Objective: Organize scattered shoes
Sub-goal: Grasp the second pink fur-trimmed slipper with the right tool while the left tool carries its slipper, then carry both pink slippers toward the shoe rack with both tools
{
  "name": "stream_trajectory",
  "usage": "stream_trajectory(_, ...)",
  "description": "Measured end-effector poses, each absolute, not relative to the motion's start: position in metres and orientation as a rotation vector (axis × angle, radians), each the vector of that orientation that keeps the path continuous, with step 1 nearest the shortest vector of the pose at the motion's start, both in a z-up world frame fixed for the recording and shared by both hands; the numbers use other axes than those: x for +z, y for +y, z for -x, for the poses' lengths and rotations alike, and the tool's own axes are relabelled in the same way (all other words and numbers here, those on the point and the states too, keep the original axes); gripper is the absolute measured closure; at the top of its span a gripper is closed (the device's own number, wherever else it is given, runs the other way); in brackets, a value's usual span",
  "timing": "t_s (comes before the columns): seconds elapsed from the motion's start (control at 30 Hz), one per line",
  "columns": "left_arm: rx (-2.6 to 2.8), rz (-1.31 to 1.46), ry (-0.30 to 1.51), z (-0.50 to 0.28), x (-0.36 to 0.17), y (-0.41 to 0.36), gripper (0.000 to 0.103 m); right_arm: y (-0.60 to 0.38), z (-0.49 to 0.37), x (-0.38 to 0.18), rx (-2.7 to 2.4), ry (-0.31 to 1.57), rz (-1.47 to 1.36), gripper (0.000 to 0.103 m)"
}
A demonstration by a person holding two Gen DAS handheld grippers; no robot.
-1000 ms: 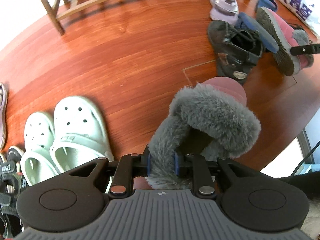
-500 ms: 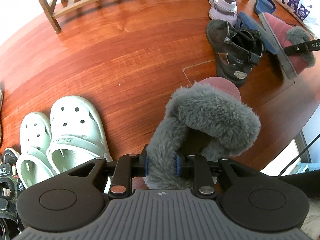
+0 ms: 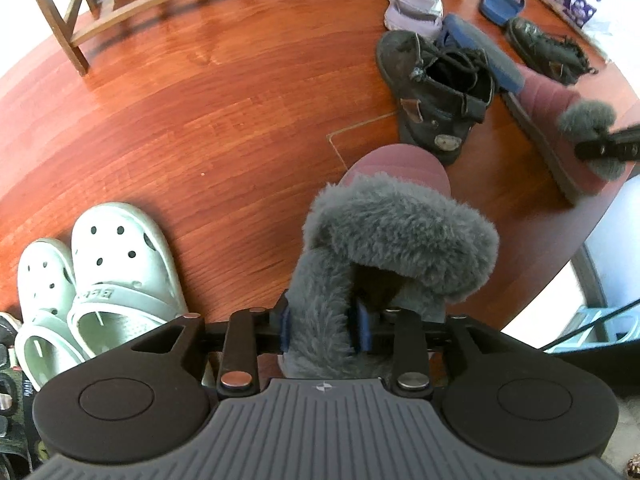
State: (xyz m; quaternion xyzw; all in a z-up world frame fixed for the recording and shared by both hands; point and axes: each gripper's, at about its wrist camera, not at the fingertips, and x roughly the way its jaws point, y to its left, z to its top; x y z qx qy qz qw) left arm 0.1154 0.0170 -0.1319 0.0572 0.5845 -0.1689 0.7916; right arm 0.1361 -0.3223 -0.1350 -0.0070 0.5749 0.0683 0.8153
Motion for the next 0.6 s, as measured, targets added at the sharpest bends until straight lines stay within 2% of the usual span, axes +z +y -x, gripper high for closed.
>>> stream_trajectory(0.03,-0.356,-0.126,1.255,-0.116,-0.129,0.017,0.041,-0.321,-0.135,-0.134,0.142,1.221,0.018,0.081)
stream_trajectory(0.17,-0.369,-0.162,1.224,-0.113,-0.112,0.016,0.027,-0.319,-0.130,-0.127,0.132,1.201,0.028,0.054)
stream_trajectory(0.2,-0.375,-0.175,1.224,-0.112,-0.110,0.016,0.023,-0.319,-0.129,-0.124,0.134,1.193,0.028,0.050)
stream_trajectory(0.23,-0.390,-0.193,1.224,-0.110,-0.107,0.014,0.022,-0.319,-0.127,-0.119,0.137,1.183,0.026,0.046)
stream_trajectory(0.3,-0.437,-0.190,1.231,-0.108,-0.101,0.012,0.021,-0.318,-0.126,-0.112,0.132,1.166,0.033,0.027)
stream_trajectory(0.37,-0.463,-0.176,1.228,-0.105,-0.097,0.012,0.018,-0.317,-0.123,-0.101,0.120,1.139,0.055,0.013)
stream_trajectory(0.43,-0.479,-0.181,1.224,-0.104,-0.097,0.009,0.012,-0.317,-0.121,-0.093,0.118,1.123,0.060,0.012)
stream_trajectory(0.5,-0.496,-0.192,1.225,-0.103,-0.099,0.005,0.012,-0.320,-0.121,-0.088,0.112,1.118,0.058,0.006)
stream_trajectory(0.6,-0.508,-0.205,1.226,-0.105,-0.105,-0.003,0.011,-0.325,-0.123,-0.091,0.080,1.120,0.063,0.003)
